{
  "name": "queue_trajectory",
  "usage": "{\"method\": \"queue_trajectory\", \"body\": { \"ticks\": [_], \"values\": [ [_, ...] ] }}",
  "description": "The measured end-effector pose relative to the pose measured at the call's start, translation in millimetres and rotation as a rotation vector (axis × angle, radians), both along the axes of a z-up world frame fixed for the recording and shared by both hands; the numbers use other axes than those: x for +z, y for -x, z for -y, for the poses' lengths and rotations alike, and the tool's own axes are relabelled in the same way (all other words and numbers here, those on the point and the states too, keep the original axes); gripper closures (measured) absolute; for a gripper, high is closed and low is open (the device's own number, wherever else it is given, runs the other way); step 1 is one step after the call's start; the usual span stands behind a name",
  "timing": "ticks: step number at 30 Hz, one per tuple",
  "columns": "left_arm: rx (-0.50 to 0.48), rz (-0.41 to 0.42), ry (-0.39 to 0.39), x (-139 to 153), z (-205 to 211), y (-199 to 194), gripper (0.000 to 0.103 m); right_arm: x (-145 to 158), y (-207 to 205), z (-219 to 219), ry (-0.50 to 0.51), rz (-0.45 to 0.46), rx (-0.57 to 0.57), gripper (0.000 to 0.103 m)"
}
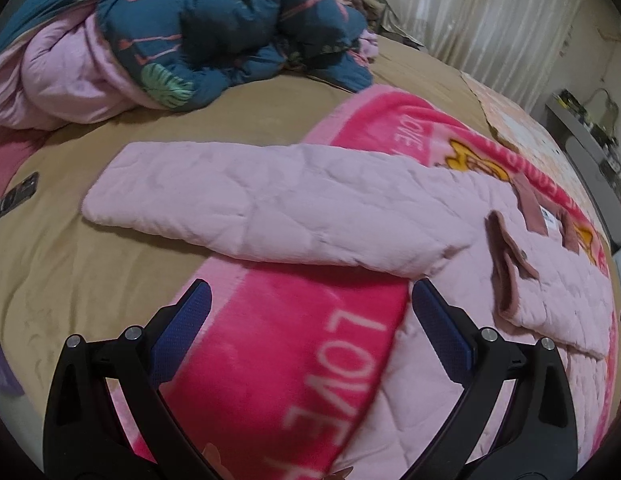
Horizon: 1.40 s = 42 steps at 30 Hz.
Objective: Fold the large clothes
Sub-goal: 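Release the front edge and move the left tool to the other sleeve, then grasp the sleeve cuff with the left tool and lift it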
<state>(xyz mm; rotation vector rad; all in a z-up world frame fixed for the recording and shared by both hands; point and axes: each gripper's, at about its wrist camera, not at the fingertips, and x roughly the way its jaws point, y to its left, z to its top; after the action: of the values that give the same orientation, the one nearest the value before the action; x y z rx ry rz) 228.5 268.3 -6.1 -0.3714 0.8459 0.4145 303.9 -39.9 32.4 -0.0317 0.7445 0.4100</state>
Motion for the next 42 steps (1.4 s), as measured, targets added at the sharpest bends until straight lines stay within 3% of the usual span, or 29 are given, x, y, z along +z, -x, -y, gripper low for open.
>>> {"method": "queue_trajectory", "body": {
  "ticks": [15,18,25,33,39,40,42],
  "values": [
    [0.135,-0.013,0.094,-22.7,-69.5,12.7,0.009,-9.3,11.3,-98.2,0.056,-0.006,0.167,0.008],
    [0.159,-0.02,0.159,-35.0,-84.6,10.0,0.009,-15.7,13.8,-119.8,0.078,-0.013,0.206,0.008],
    [0.233,-0.028,0.228,-55.2,-118.1,3.1,0.009,-35.7,19.5,-153.3,0.105,-0.042,0.267,0.008],
    [0.298,0.059,0.336,-76.2,-158.6,-3.3,0.009,-44.6,17.5,-156.5,0.12,-0.037,0.267,0.008],
    [0.438,0.115,0.45,-98.2,-200.6,6.4,0.011,-45.6,12.8,-134.8,0.118,-0.037,0.23,0.008],
    [0.455,0.127,0.458,-99.7,-205.1,8.9,0.019,-46.3,11.6,-130.1,0.121,-0.038,0.221,0.008],
    [0.488,0.143,0.438,-99.0,-213.3,12.6,0.047,-47.5,9.7,-121.3,0.118,-0.043,0.203,0.008]
  ]
}}
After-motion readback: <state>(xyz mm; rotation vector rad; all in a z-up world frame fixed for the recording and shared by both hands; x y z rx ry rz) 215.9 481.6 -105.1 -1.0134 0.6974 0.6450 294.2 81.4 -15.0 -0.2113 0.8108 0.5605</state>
